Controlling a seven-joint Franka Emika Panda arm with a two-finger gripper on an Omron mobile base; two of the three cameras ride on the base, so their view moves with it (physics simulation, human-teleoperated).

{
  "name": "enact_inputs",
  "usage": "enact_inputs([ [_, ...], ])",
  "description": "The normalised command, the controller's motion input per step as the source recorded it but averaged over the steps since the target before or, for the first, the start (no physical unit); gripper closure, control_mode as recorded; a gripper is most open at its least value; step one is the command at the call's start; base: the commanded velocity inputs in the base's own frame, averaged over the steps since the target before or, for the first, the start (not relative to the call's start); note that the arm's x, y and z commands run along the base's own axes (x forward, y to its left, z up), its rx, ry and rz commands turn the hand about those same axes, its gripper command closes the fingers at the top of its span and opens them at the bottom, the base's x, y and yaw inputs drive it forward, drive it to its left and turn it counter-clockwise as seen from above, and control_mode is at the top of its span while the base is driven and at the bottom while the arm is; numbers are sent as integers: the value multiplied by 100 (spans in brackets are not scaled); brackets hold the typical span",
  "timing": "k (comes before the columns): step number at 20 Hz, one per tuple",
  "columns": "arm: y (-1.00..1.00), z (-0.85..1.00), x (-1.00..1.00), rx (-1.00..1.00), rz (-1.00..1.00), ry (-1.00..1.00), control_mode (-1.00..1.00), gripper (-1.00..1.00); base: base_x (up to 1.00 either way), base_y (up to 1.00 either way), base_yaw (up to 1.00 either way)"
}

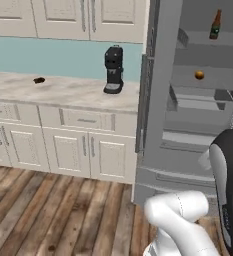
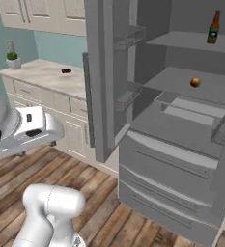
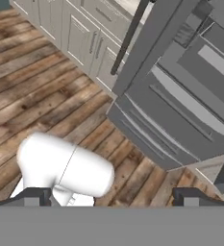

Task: Place the beer on the top shelf of the fridge to keep it out of children's reach, and place the mango and sweet potato on lower shelves for easy access.

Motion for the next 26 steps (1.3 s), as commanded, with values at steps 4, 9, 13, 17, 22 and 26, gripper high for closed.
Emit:
enact_inputs([
  [4, 0, 0, 0, 0, 0, 0, 100, -100, 8, 85, 28],
  [9, 0, 0, 0, 0, 0, 0, 100, -100, 49, 93, 15],
  [13, 0, 0, 0, 0, 0, 0, 100, -100, 83, 98, 4],
  [17, 0, 0, 0, 0, 0, 0, 100, -100, 87, 82, -2],
  [22, 0, 0, 0, 0, 0, 0, 100, -100, 95, 63, -14],
  [26, 0, 0, 0, 0, 0, 0, 100, -100, 100, 60, -17],
])
